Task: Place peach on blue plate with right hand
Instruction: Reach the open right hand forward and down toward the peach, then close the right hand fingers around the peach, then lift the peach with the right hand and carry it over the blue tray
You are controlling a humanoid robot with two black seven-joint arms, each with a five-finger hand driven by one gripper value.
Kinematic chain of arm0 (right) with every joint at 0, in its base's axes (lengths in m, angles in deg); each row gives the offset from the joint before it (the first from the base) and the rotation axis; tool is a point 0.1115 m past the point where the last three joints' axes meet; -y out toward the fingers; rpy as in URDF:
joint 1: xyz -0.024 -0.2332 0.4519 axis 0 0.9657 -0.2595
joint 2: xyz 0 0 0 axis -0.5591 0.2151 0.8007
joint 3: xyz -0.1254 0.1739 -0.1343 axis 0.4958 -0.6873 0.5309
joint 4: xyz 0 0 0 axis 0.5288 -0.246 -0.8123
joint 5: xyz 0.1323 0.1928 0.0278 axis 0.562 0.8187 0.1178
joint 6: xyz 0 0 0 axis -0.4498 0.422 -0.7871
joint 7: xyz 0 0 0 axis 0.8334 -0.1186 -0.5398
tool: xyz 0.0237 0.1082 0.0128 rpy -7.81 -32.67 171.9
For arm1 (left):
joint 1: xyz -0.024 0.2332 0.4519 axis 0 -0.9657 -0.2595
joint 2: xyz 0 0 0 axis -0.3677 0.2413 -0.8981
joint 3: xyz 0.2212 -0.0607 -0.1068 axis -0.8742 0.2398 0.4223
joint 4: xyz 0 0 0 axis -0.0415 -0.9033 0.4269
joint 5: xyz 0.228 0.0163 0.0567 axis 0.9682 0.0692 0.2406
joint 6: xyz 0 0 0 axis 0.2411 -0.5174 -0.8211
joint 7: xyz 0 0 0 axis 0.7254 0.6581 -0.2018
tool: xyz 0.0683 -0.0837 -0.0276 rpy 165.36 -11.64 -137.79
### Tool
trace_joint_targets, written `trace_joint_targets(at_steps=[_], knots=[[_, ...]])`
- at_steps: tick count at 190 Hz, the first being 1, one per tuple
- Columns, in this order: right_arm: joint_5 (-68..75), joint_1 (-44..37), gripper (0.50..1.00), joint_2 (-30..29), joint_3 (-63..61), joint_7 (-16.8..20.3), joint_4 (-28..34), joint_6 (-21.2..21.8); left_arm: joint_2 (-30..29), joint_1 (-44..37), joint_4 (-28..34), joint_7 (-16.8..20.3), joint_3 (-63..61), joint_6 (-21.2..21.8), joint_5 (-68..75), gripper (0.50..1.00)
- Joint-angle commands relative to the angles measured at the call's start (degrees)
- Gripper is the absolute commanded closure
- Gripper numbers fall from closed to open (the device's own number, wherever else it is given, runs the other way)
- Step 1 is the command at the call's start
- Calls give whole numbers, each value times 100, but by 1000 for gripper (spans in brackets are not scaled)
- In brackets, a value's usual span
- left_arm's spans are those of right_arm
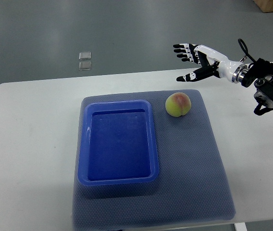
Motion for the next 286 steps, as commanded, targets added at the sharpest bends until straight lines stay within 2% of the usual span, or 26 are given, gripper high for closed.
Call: trace_joint_targets(at_steps=[1, 56, 78, 87, 88, 98, 109, 111, 122, 123, 137, 140, 179, 180, 195, 239, 250, 261, 271, 286], knots=[[-588, -238, 568, 68, 708, -191, 232, -22, 0, 1, 0, 0, -9, 0, 0, 500], [-1291, -950, 568, 41, 2114, -279, 258, -136, 0, 1, 0, 0, 0, 0, 0, 500], [-1555, -1126, 568, -20, 2667, -279, 188, -513, 0, 1, 0, 0, -9, 0, 0, 500], [-1555, -1126, 568, -20, 2668, -279, 188, -514, 0, 1, 0, 0, -9, 0, 0, 500], [-1598, -1178, 568, -46, 2894, -279, 127, -670, 0, 1, 0, 0, -9, 0, 0, 500], [-1599, -1196, 570, -126, 3115, -279, 74, -847, 0, 1, 0, 0, -9, 0, 0, 500], [-1599, -1196, 570, -126, 3116, -279, 74, -848, 0, 1, 0, 0, -9, 0, 0, 500], [-1608, -1196, 570, -249, 3309, -279, -5, -1058, 0, 1, 0, 0, 0, 0, 0, 500], [-1608, -1196, 570, -258, 3336, -279, -32, -1094, 0, 1, 0, 0, -9, 0, 0, 500], [-1651, -1196, 570, -319, 3457, -279, -127, -1250, 0, 1, 0, 0, -9, 0, 0, 500], [-1678, -1196, 570, -363, 3511, -279, -172, -1314, 0, 1, 0, 0, -9, 0, 0, 500], [-1696, -1196, 570, -460, 3634, -279, -313, -1480, 0, 1, 0, 0, 0, 0, 0, 500], [-1704, -1196, 593, -504, 3731, -279, -383, -1604, 0, 1, 0, 0, 0, 0, 0, 500], [-1704, -1196, 629, -495, 3827, -279, -383, -1604, 0, 1, 0, 0, -9, 0, 0, 500], [-1704, -1205, 662, -495, 3968, -279, -401, -1612, 0, 1, 0, 0, 0, 0, 0, 500], [-1704, -1205, 677, -486, 4039, -288, -410, -1612, 0, 1, 0, 0, -9, 0, 0, 500], [-1704, -1205, 709, -495, 4047, -279, -410, -1612, 0, 1, 0, 0, -9, 0, 0, 500], [-1704, -1197, 775, -495, 4047, -279, -418, -1612, 0, 1, 0, 0, -9, 0, 0, 500], [-1704, -1196, 793, -495, 4047, -270, -418, -1612, 0, 1, 0, 0, -9, 0, 0, 500], [-1713, -1205, 854, -495, 4047, -270, -418, -1621, 0, 1, -9, 0, 0, 0, 0, 500]])
